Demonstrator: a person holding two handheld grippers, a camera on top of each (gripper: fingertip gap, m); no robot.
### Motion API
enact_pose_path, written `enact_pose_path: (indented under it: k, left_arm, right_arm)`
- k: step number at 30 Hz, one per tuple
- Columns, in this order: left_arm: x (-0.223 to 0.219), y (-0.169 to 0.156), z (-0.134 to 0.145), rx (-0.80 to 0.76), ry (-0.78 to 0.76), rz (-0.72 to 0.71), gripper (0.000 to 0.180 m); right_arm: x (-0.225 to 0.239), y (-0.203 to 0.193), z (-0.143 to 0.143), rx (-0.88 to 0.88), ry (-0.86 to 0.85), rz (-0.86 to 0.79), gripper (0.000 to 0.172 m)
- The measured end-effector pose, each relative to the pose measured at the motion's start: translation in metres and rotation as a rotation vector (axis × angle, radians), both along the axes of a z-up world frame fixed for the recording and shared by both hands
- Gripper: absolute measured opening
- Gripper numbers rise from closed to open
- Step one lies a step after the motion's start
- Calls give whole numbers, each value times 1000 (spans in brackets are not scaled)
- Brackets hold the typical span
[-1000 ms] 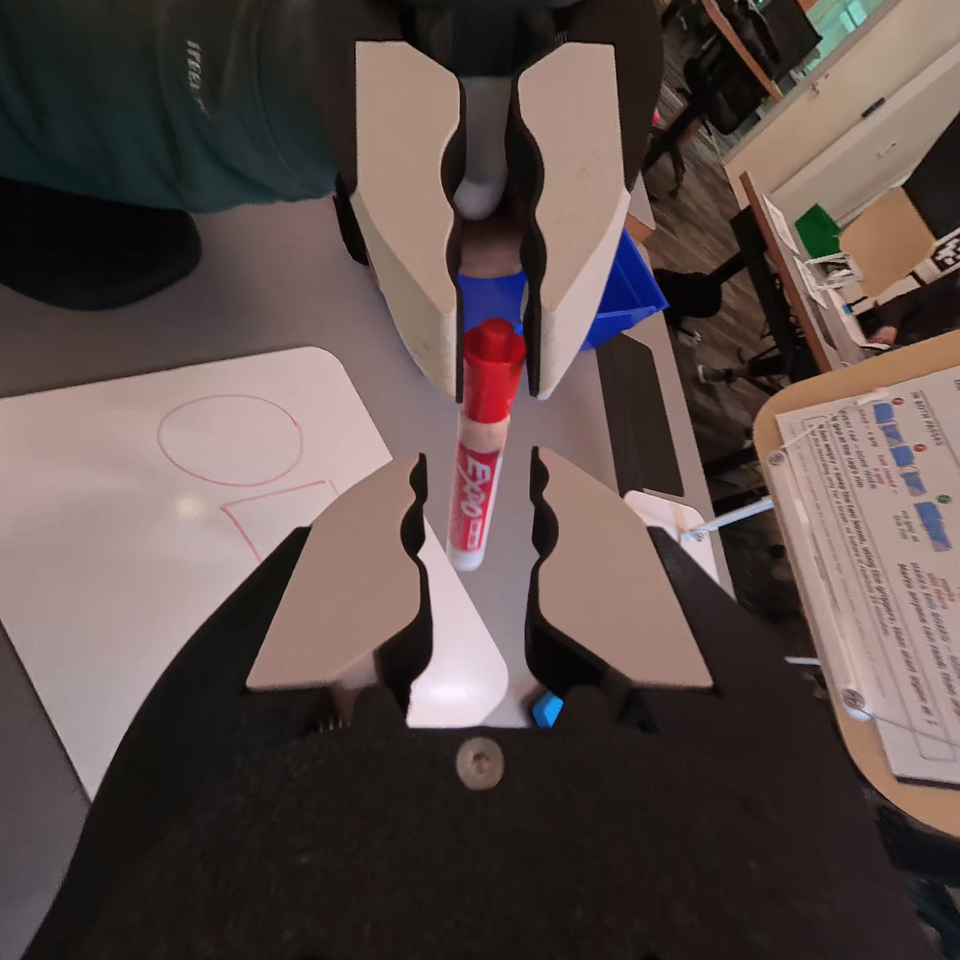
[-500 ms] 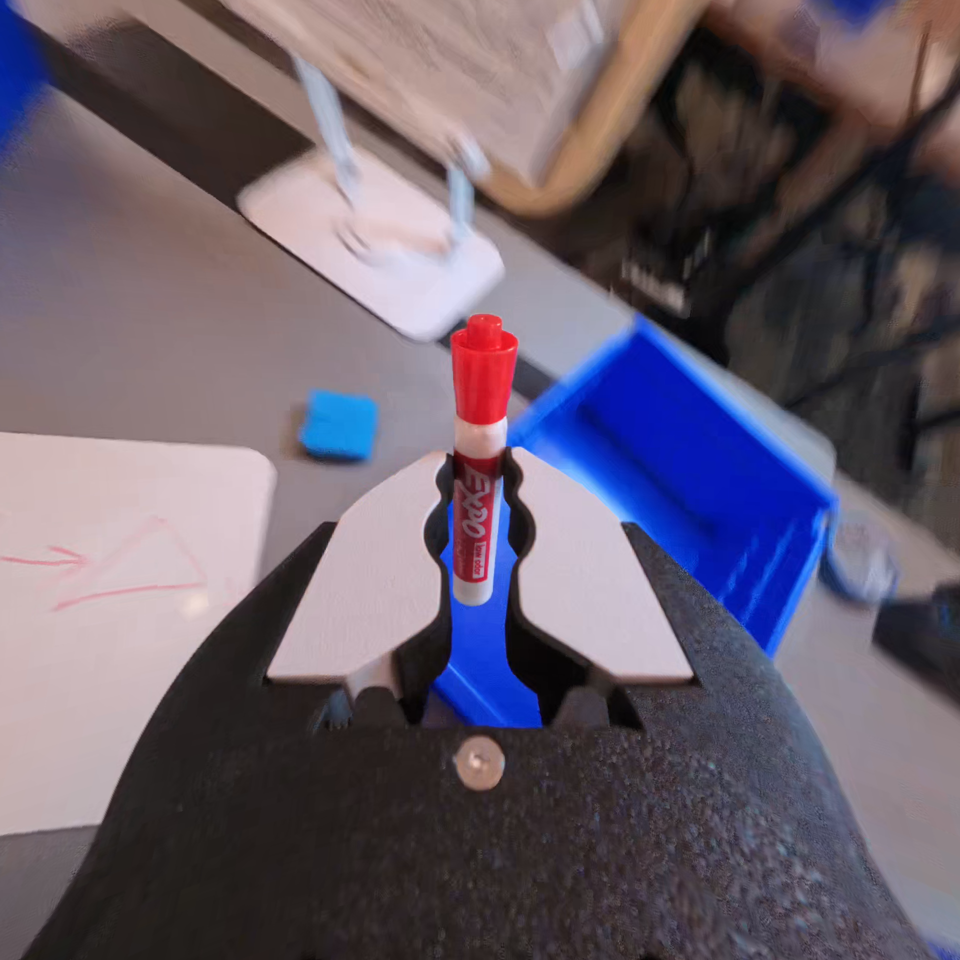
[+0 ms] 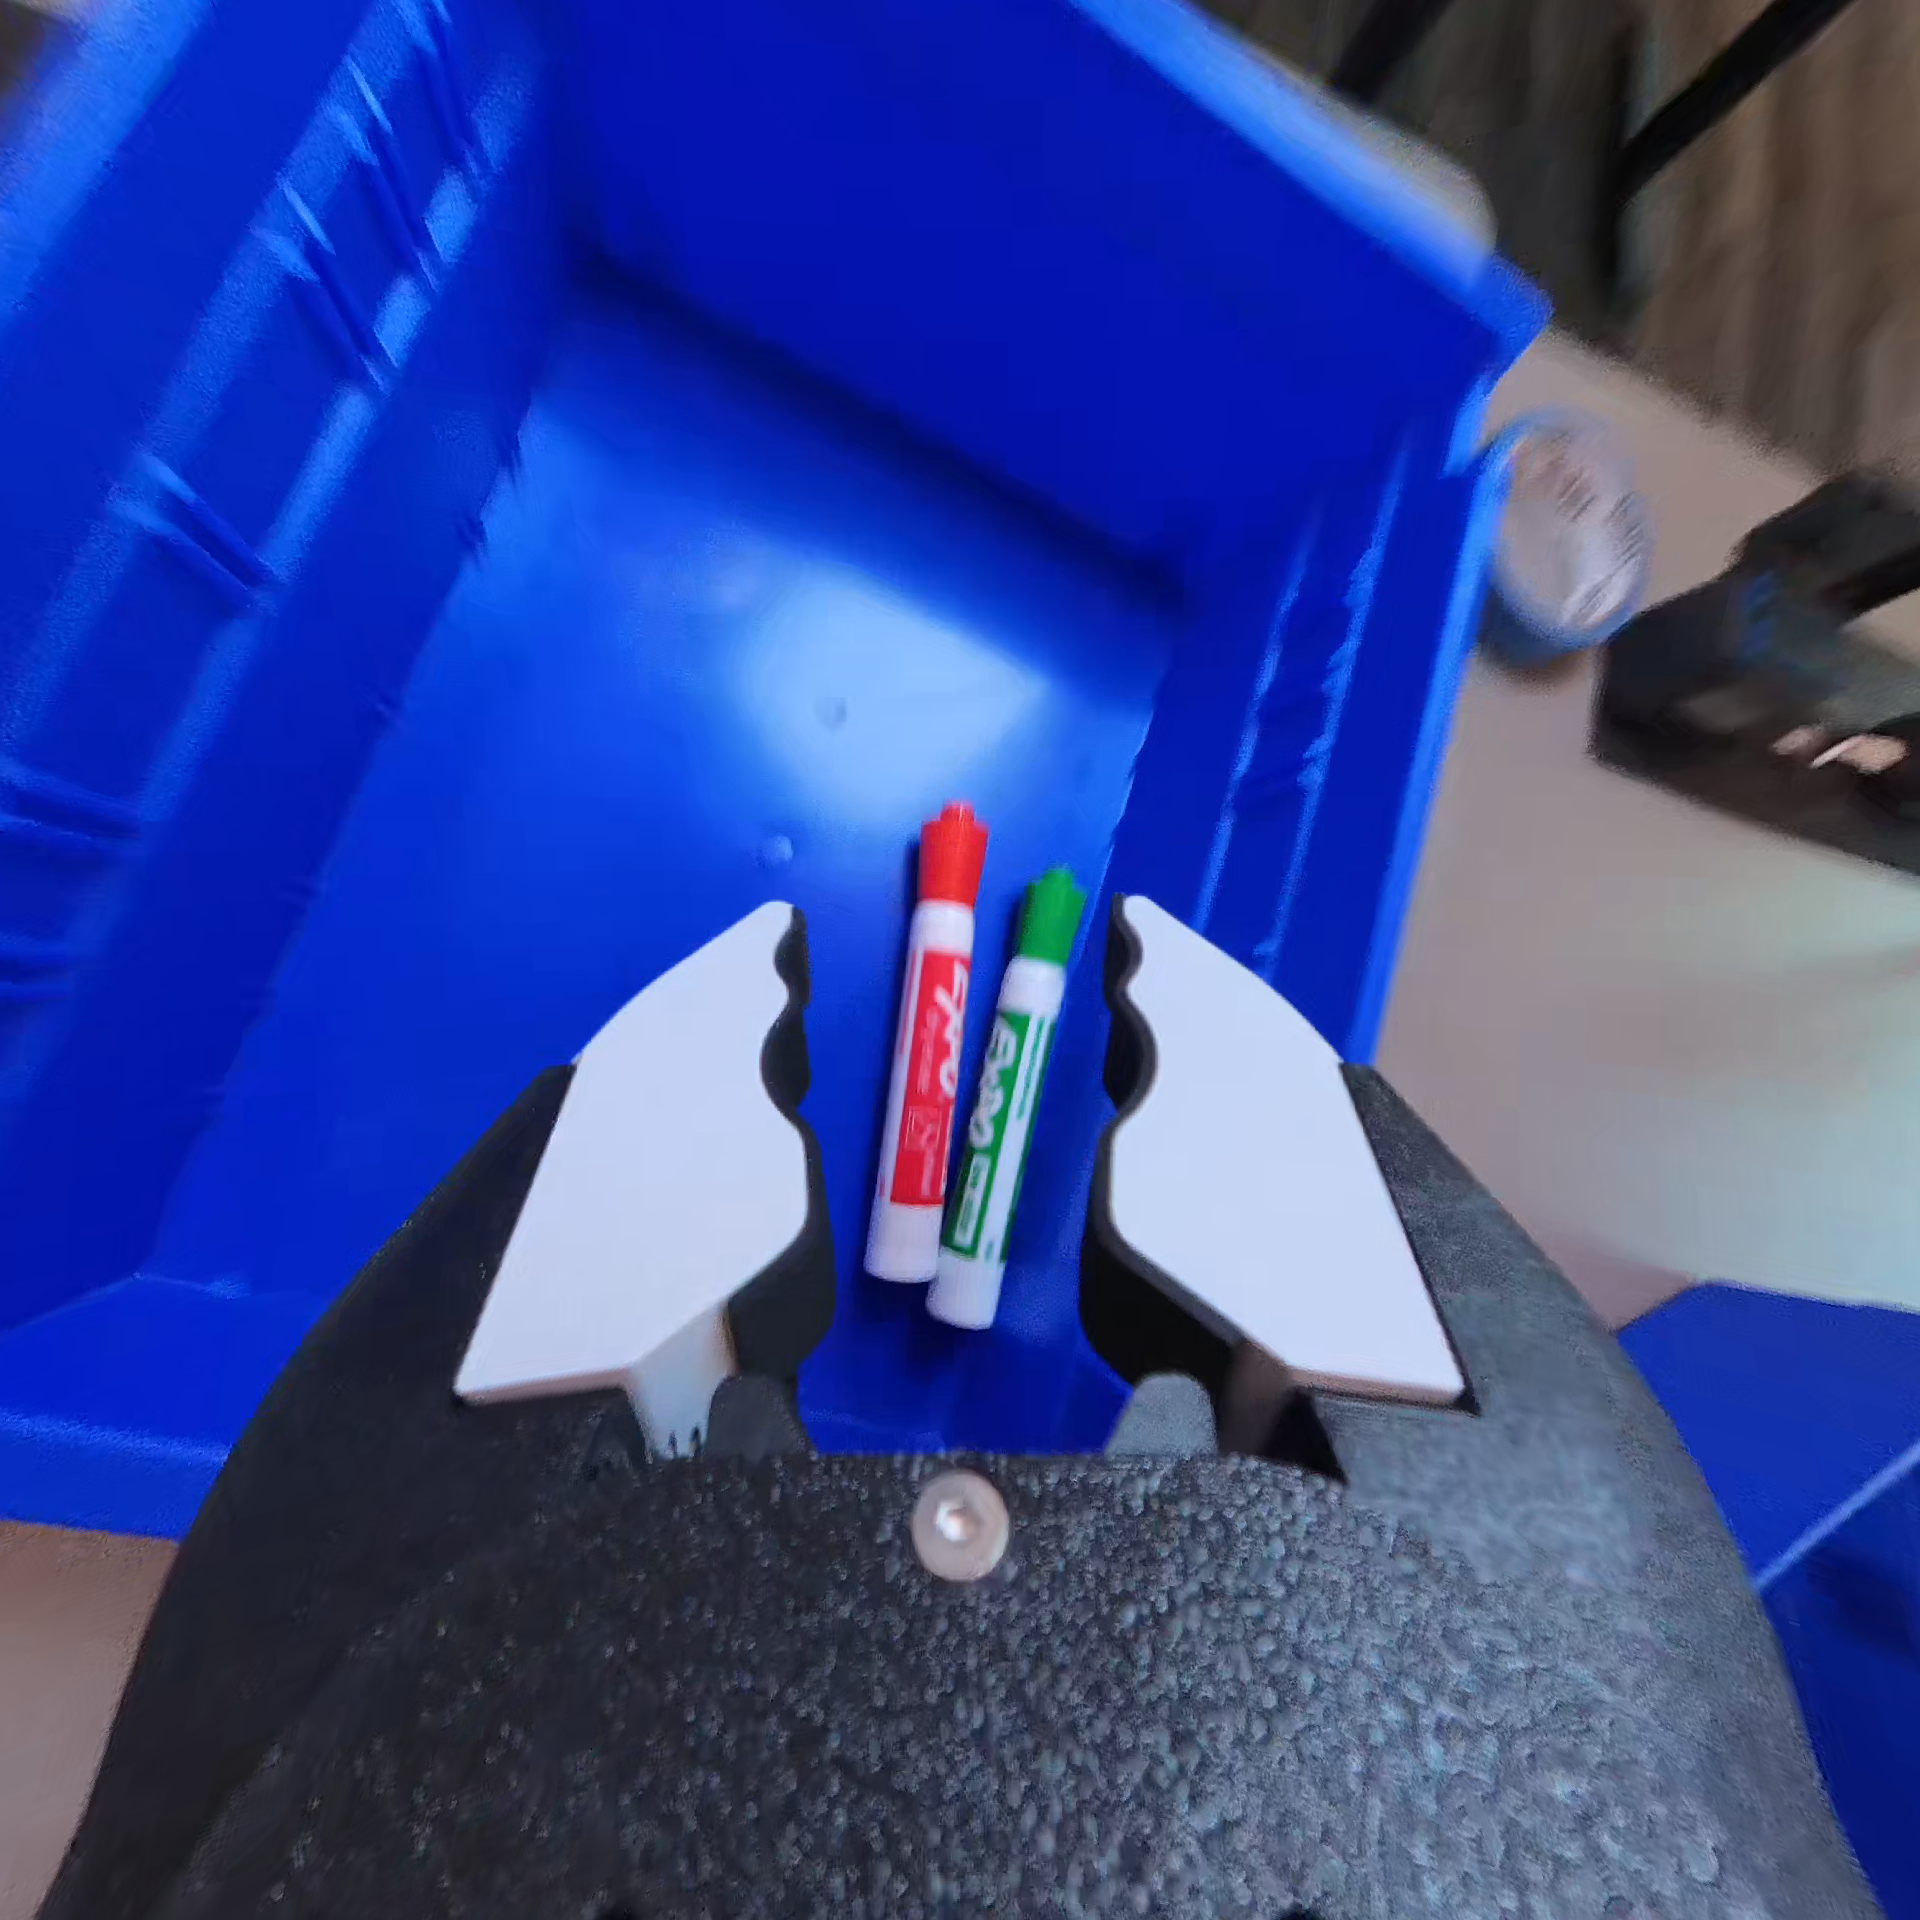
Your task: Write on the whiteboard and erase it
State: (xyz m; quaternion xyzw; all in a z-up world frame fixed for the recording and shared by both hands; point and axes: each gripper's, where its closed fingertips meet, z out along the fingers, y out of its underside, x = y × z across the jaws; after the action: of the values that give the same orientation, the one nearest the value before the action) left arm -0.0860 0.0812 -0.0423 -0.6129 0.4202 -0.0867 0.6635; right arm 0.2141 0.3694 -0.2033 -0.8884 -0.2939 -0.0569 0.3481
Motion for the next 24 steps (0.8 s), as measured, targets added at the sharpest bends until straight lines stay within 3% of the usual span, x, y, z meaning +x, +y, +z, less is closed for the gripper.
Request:
enact_pose_path:
  k: [3,6,9,12,15,18,20,24]
  left_arm:
    - [-1,1,1,-2,-3,8,15]
    - [-2,2,-1,-2,5,13,15]
    - [0,3,-4,-9,10,11,14]
    - [2,3,-7,-14,15,8,14]
    - [1,2,-5,-8,17,10,14]
    - [-2,-1,2,9,16,12,14]
    - [-5,-3,7,24,12,17,14]
    - [-10,-3,11,23,-12,14,14]
  right_arm:
    - [-35,-6,55,203,114,121,57]
    - [-88,-37,104,326,279,300,59]
    - [-153,-85,121,314,405,511,59]
    - [-225,-139,103,114,591,706,57]
    - [-269,-151,52,-33,583,688,59]
    - [-271,-125,-3,-18,412,568,68]
    - [-257,-104,-19,31,322,502,70]
    - [-244,-95,-46,-121,346,451,80]
